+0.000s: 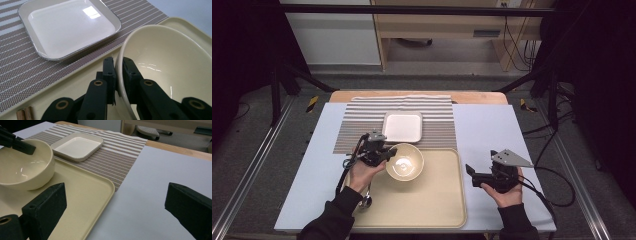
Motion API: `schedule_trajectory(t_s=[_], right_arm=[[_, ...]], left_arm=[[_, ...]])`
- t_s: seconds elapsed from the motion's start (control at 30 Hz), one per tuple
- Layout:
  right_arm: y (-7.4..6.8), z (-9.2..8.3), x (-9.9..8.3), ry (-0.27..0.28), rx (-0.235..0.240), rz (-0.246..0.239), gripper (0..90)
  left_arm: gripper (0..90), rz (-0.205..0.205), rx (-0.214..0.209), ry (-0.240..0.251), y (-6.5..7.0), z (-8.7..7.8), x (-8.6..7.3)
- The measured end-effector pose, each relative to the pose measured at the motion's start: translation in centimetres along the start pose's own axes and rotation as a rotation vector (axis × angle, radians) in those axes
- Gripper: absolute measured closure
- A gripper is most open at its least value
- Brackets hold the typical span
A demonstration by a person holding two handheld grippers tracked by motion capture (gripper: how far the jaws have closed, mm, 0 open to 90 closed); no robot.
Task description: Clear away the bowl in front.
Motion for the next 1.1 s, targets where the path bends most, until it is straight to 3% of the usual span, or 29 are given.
schedule_trajectory(t_s=[0.13, 0.47, 0.53, 0.7, 0.77, 0.93, 1.1], right_arm=[[0.0, 0.0, 0.0, 0.000, -0.001, -0.002, 4.3], [0.0, 0.1, -0.1, -0.002, 0.001, -0.005, 4.3], [-0.1, 0.0, -0.1, -0.002, 0.002, -0.003, 4.3], [-0.1, 0.0, -0.1, 0.000, 0.001, -0.002, 4.3], [-0.1, 0.1, -0.1, -0.001, 0.001, -0.003, 4.2], [-0.1, 0.0, 0.0, 0.002, 0.001, 0.005, 4.2], [0.0, 0.1, -0.1, -0.002, -0.001, -0.002, 4.2]], left_arm=[[82.0, 0.000, -0.005, -0.004, -0.2, 0.1, -0.1], [81.4, 0.029, 0.048, -0.047, -1.1, 0.8, -1.2], [81.0, 0.019, 0.041, -0.038, -1.1, 0.9, -1.3], [80.3, 0.048, 0.047, -0.040, -1.1, 0.8, -1.3], [79.4, 0.044, 0.041, -0.029, -1.1, 0.7, -1.2], [71.5, 0.043, 0.022, 0.057, -1.0, -0.9, 0.5], [58.3, 0.047, 0.017, 0.128, -1.2, -2.6, 2.1]])
Point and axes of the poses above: each handheld gripper's, and its own axes: z roughly forward along the jaws, x roughly out of its top, y roughly to its right, the point moved 10 cm from there along z, roughly forward along the jaws, and after that the axes turned 6 degrees about x, right-handed, at the moved point
